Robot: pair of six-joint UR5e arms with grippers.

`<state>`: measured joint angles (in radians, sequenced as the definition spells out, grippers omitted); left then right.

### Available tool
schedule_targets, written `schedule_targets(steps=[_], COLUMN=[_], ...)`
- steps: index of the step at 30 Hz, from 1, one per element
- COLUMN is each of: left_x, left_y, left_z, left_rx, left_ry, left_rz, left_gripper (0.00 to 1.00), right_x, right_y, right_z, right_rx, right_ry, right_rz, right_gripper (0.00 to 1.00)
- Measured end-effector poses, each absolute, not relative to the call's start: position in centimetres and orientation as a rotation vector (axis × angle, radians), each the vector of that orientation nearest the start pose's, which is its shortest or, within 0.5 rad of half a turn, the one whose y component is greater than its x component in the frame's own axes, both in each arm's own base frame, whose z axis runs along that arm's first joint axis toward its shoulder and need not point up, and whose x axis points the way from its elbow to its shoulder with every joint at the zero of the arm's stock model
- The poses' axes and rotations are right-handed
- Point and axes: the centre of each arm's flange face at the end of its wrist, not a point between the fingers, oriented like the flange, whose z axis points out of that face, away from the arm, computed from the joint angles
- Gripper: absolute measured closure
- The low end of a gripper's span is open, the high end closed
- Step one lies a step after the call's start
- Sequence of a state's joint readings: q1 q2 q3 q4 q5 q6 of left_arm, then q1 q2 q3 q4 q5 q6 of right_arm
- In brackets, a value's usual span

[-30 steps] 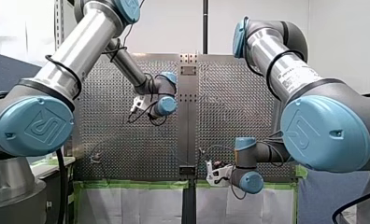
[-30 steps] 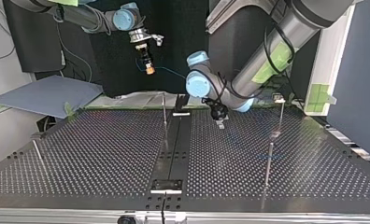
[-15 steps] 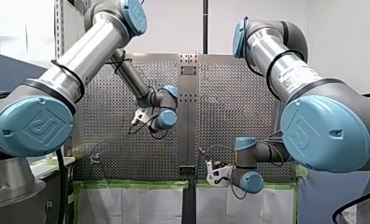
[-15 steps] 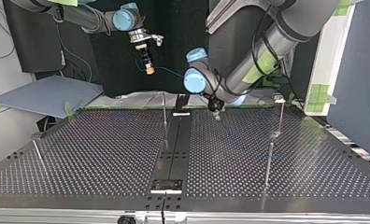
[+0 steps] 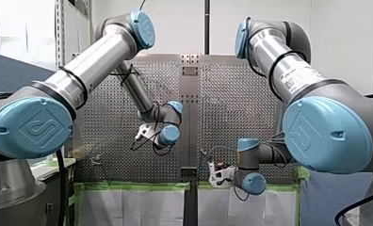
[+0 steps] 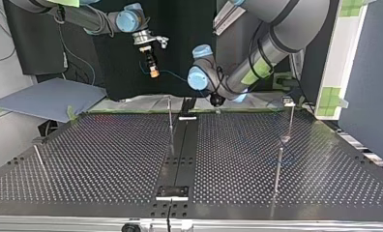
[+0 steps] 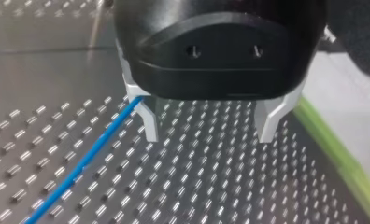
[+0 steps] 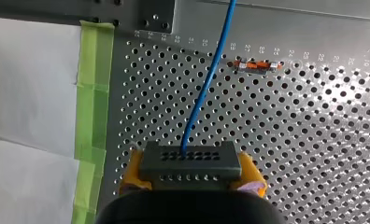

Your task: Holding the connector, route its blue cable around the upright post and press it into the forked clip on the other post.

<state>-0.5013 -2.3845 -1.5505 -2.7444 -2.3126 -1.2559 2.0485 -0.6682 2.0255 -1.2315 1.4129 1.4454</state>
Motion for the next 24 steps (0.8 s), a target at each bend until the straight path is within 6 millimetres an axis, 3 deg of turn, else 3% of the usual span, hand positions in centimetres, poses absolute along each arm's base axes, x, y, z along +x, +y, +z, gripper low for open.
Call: schedule_targets(steps=[6,24], left_x=[49.6,48.3], left_y=[-35.9,-37.2], left_z=[2.9,1.1], left_rx=[0.316,0.297], left_ry=[1.906,1.922], left_rz=[0.574,0.455], left_gripper=[0.00,0.00], right_x=[36.2,35.8], right_y=[-38.4,-40.1], right_z=[-6.8,-6.7], right_rx=[1.793,1.837], right_ry=[-0.795,-0.776], right_rz=[1.498,1.488], right_gripper=[1.00,1.00])
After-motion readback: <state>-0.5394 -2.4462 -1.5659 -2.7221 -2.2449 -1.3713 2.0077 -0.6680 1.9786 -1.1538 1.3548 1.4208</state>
